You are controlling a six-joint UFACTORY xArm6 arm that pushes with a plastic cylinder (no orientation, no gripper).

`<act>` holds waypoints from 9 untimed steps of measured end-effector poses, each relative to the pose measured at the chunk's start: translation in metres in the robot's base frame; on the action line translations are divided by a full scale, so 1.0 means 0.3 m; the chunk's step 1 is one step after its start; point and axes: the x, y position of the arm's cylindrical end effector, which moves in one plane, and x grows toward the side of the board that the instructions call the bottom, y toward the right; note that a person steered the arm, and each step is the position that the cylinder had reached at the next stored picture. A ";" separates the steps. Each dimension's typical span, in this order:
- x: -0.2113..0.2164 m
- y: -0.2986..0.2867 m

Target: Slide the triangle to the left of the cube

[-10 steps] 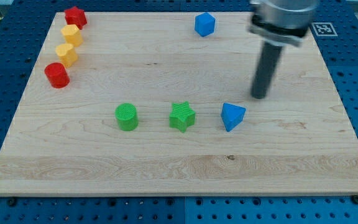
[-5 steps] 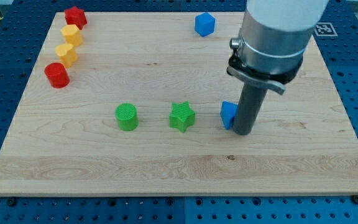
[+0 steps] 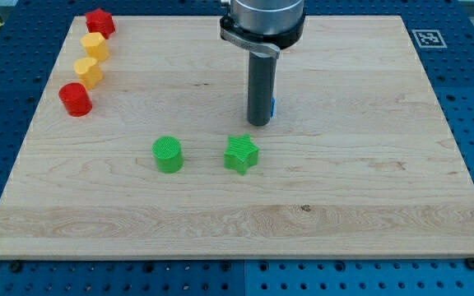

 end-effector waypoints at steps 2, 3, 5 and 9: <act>-0.192 0.000; -0.274 -0.001; -0.435 -0.001; -0.340 0.135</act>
